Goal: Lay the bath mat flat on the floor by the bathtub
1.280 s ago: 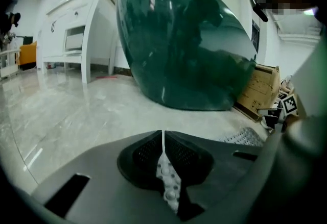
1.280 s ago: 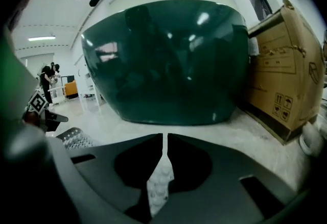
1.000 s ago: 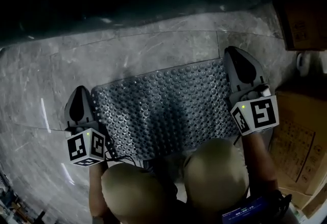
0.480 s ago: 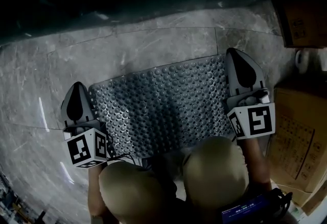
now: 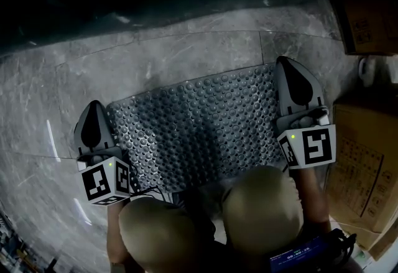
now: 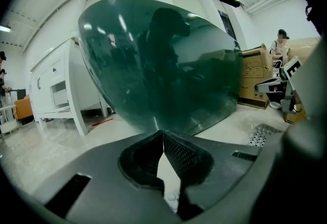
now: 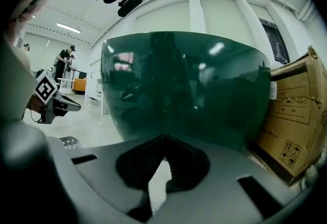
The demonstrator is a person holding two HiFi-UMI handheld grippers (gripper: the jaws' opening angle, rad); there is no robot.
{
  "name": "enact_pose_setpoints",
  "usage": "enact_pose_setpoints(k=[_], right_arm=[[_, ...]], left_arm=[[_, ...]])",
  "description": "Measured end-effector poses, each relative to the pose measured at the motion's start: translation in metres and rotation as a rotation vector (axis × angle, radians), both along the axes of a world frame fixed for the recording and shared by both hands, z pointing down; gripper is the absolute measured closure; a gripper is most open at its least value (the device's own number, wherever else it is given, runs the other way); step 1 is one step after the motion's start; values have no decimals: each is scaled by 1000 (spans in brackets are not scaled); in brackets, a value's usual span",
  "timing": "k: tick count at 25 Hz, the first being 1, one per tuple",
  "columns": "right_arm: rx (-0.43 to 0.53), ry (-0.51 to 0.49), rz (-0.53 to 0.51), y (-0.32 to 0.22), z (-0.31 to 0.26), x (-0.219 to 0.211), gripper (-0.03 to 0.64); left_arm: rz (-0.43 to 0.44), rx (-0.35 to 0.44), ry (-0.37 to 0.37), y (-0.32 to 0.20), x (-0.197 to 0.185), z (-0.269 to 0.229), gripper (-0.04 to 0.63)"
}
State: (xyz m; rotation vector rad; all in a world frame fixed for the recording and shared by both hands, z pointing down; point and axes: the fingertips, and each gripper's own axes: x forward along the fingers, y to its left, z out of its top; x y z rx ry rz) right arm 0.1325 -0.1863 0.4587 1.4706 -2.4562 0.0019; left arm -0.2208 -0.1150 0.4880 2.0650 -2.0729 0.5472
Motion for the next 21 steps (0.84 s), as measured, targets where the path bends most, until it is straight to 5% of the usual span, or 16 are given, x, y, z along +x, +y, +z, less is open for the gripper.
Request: enact_pose_setpoints(k=[21], right_arm=[[11, -4, 8, 6, -1, 5, 598]], left_arm=[[11, -4, 22, 5, 4, 2, 566]])
